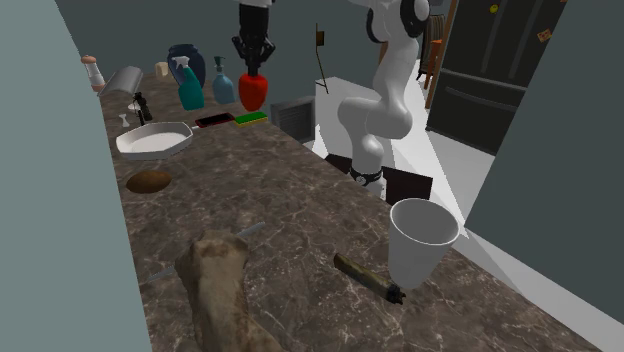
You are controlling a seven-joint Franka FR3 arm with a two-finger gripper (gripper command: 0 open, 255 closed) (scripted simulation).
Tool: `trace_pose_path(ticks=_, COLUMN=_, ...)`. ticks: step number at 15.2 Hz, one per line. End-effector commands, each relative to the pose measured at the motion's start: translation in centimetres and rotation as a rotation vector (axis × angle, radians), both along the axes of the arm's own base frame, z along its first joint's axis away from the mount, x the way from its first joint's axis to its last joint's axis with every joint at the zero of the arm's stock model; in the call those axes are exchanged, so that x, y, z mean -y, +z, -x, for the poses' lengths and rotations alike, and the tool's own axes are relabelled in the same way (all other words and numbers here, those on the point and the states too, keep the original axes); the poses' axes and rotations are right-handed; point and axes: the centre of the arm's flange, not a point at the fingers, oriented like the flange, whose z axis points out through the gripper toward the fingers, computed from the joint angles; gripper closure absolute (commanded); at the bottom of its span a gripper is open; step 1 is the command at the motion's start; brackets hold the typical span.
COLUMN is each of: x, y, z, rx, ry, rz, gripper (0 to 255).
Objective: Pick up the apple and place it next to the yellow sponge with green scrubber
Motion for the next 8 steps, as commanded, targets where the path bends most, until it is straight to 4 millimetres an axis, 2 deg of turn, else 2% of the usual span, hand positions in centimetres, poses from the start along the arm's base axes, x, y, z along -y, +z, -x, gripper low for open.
trace_pose_path(ticks=1, x=2.2, y=-0.1, z=1.5, rx=-0.001, ry=0.001, rz=0.0, gripper=255)
trace_pose_path(ticks=8, x=9.7, y=-0.1, z=6.9, rx=-0.001, ry=0.001, rz=0.0, gripper=255)
